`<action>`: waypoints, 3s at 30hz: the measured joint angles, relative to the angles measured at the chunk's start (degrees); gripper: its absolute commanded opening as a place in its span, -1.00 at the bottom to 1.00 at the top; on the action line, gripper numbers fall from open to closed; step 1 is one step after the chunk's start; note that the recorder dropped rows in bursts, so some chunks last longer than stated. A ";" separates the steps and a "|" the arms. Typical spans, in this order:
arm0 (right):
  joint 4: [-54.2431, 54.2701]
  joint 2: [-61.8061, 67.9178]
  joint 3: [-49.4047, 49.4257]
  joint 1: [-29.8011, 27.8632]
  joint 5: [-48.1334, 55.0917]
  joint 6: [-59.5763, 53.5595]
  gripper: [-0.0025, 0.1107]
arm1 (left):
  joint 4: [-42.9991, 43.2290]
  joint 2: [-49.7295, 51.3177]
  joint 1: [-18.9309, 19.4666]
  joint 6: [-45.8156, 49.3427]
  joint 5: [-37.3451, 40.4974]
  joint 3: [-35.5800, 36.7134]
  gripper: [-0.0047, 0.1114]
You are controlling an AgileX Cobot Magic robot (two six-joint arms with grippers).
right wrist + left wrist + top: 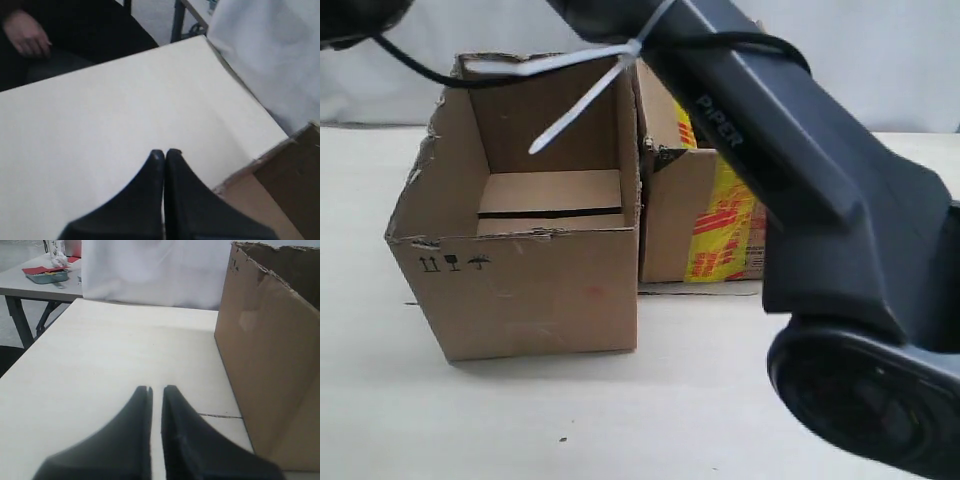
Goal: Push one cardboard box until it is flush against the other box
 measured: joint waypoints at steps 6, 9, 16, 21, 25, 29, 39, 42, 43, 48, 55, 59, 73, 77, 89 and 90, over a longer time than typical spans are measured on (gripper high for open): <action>-0.28 -1.26 0.78 10.33 0.21 0.84 -0.96 | 0.00 0.00 0.00 0.00 0.00 0.00 -0.92; -5.34 -1.65 6.29 14.22 0.21 2.05 -0.96 | 0.11 0.00 0.00 0.00 0.00 0.00 -0.92; -4.80 -6.47 27.50 15.11 0.45 2.97 -0.96 | 0.11 0.00 0.00 0.00 0.00 0.00 -0.92; -6.16 -18.84 48.88 15.21 -0.15 5.96 -0.96 | 0.22 0.00 0.00 0.00 0.00 0.00 -0.92; -9.76 -28.81 68.23 15.21 -11.35 10.56 -0.96 | 0.22 0.00 0.00 0.00 0.00 0.00 -0.92; -10.63 -30.98 79.21 15.09 -22.69 11.79 -0.96 | 0.22 0.00 0.00 0.00 0.00 0.00 -0.92; -13.58 -26.66 82.40 9.62 -34.13 12.77 -0.96 | 0.22 0.00 0.00 0.00 0.00 0.00 -0.92; -14.64 -25.74 82.40 8.77 -37.70 12.77 -0.96 | 0.22 0.00 0.00 0.00 0.00 0.00 -0.92; -14.99 -25.20 82.40 8.56 -38.68 12.77 -0.96 | 0.22 0.00 0.00 0.00 0.00 0.00 -0.92; -16.77 -23.97 82.40 6.94 -41.64 12.80 -0.96 | 0.22 0.00 0.00 0.00 0.00 0.00 -0.92; -17.56 -23.84 82.40 2.99 -44.05 13.26 -0.96 | 0.22 0.00 0.00 0.00 0.00 0.00 -0.92; -17.56 -23.84 82.40 1.78 -45.58 13.36 -0.96 | 0.22 0.00 0.00 0.00 0.00 0.00 -0.92; -19.56 -21.78 82.40 -3.04 -50.53 13.36 -0.96 | 0.22 0.00 0.00 0.00 0.00 0.00 -0.92; -20.09 -21.04 81.87 -5.00 -50.95 13.36 -0.96 | 0.22 0.00 0.00 0.00 0.00 0.00 -0.92; -18.10 -20.24 79.30 -6.24 -50.15 13.26 -0.96 | 0.22 0.00 0.00 0.00 0.00 0.00 -0.92; -17.17 -21.02 79.30 -6.24 -49.16 13.26 -0.96 | 0.22 0.00 0.00 0.00 0.00 0.00 -0.92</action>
